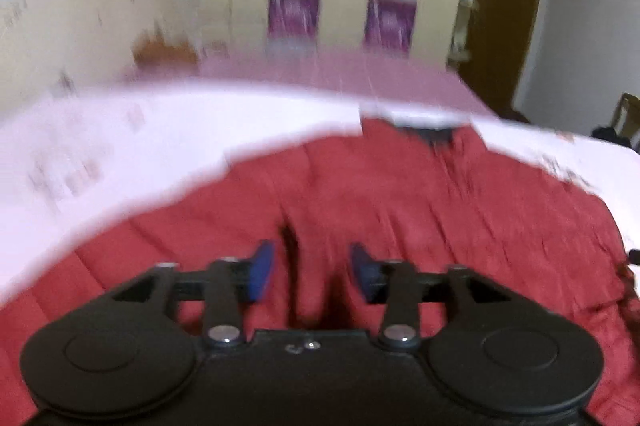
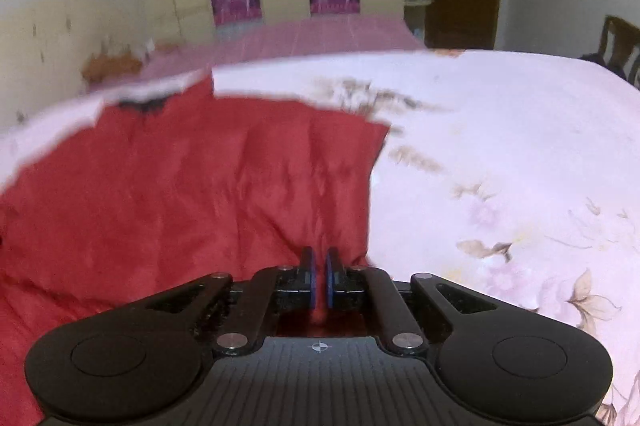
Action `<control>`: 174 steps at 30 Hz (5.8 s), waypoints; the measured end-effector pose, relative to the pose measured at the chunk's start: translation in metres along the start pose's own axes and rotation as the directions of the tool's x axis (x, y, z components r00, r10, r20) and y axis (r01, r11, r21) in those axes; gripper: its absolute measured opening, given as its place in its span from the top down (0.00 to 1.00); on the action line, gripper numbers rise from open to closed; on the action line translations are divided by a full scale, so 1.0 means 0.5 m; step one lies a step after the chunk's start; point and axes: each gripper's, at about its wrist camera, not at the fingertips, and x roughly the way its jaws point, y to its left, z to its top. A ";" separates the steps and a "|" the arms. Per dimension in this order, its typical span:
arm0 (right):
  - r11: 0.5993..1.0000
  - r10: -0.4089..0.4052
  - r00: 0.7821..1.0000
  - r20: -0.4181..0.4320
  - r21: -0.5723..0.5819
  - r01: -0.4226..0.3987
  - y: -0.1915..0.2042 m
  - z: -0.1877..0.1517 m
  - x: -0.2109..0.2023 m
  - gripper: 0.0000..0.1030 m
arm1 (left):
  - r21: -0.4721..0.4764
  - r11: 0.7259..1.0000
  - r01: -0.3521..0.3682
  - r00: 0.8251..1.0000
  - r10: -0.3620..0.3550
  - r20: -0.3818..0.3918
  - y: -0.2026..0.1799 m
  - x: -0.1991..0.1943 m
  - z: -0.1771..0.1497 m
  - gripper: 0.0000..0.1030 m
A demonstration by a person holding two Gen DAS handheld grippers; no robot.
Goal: Fold large clothes
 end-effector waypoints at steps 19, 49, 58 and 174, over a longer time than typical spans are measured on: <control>0.994 -0.048 0.998 -0.037 -0.096 0.044 -0.037 0.085 0.184 0.96 | 0.115 0.991 0.070 0.990 -0.055 -0.127 -0.067 0.190 0.009 0.52; 0.996 0.071 0.997 0.005 -0.048 -0.071 0.058 -0.035 -0.133 0.41 | -0.526 0.831 -0.182 0.983 0.154 -0.098 0.220 -0.230 -0.232 0.28; 0.978 0.175 0.984 -0.046 -0.108 -0.179 0.145 -0.036 -0.114 0.41 | -0.911 0.398 -0.108 0.958 0.288 0.012 0.366 -0.364 -0.379 0.31; 0.984 0.048 0.999 -0.002 -0.169 -0.047 0.229 0.068 0.057 0.35 | 0.072 0.987 0.147 0.988 -0.142 -0.068 0.023 0.111 0.028 0.24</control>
